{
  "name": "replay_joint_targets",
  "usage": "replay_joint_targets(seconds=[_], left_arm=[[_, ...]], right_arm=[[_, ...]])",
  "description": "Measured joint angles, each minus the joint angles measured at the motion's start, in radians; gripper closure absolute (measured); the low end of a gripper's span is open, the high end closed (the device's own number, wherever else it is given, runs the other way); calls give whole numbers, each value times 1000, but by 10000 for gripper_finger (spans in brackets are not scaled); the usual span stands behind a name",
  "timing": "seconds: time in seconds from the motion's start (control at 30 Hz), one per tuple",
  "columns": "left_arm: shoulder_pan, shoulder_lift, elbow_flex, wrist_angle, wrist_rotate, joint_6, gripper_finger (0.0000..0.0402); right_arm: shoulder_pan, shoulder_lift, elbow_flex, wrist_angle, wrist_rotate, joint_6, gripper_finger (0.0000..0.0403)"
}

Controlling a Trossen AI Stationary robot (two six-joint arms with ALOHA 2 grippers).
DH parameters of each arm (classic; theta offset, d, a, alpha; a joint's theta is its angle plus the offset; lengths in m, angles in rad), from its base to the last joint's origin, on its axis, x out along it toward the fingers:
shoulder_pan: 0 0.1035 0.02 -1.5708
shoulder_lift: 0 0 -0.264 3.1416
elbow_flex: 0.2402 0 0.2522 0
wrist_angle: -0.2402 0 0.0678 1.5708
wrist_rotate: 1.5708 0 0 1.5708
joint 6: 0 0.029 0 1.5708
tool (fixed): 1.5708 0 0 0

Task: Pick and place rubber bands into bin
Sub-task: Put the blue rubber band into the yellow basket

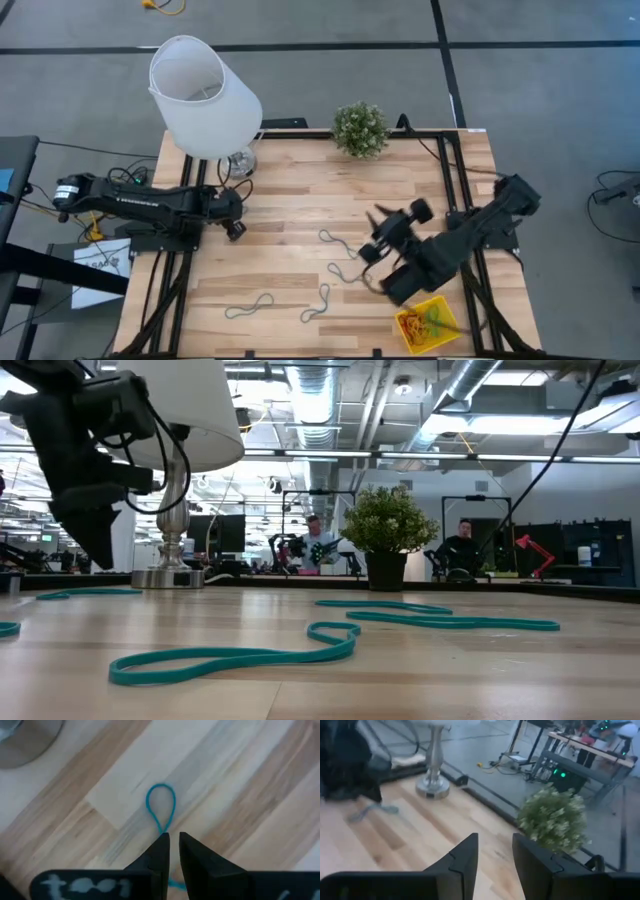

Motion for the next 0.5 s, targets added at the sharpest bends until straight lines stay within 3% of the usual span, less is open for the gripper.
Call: replay_joint_targets(seconds=[0.2, 0.33, 0.5], left_arm=[[28, 2, -60, 76, 16, -5, 371], [32, 2, -118, 122, 15, -21, 371], [32, 2, -129, 148, 6, -12, 371]], right_arm=[[2, -160, -70, 14, 6, 10, 289], [0, -206, -248, 252, -8, -53, 292], [-53, -239, -446, 484, -182, -132, 297]])
